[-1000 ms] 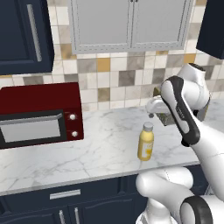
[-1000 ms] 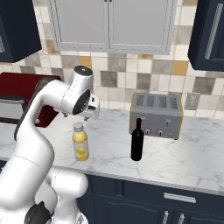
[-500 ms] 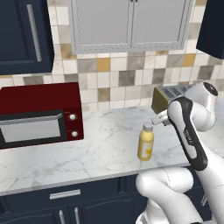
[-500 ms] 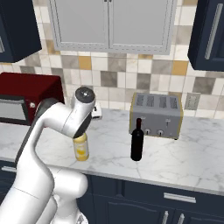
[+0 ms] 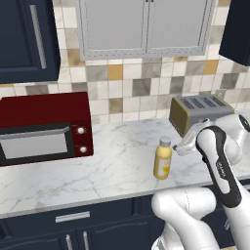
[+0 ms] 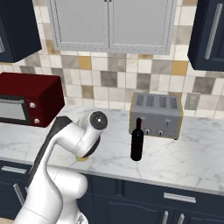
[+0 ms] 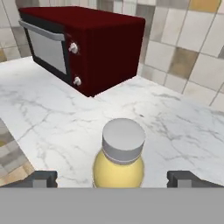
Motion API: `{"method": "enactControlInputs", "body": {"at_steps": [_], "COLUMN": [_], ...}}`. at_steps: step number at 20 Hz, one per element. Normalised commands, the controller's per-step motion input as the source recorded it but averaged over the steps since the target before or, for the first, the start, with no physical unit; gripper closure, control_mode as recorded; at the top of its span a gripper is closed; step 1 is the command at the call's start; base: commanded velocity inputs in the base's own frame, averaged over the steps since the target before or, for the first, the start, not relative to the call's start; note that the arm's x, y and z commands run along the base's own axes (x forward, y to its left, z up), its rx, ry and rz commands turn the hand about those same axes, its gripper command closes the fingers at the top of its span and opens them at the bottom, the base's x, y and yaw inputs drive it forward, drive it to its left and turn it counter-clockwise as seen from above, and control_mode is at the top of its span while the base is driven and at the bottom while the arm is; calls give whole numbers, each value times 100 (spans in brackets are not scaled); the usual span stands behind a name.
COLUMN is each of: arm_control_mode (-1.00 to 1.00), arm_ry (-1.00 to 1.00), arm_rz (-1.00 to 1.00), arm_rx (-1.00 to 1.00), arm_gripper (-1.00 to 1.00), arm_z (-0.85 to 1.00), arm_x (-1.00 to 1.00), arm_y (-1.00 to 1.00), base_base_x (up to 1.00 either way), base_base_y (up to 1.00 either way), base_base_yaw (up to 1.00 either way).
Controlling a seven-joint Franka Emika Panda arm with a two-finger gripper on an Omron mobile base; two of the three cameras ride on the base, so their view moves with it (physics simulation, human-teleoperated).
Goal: There is a wine glass and glass cup on the dining counter. Place the wine bottle next to the wine glass and the juice bottle next to the glass cup.
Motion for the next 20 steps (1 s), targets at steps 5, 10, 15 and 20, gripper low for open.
{"method": "enactControlInputs", "body": {"at_steps": [5, 10, 15, 20], "arm_control_mode": [-100, -100, -100, -100], "arm_ry": [-13, -11, -1, 1], "arm_rz": [34, 8, 1, 1], "arm_rx": [0, -3, 0, 0], "arm_gripper": [-100, -100, -100, -100], "arm_z": [-12, -9, -2, -3], "arm_x": [-2, 5, 9, 11], "arm_y": [-7, 0, -8, -5], "base_base_x": [0, 0, 0, 0], "base_base_y": [0, 0, 0, 0], "base_base_yaw": [0, 0, 0, 0]}}
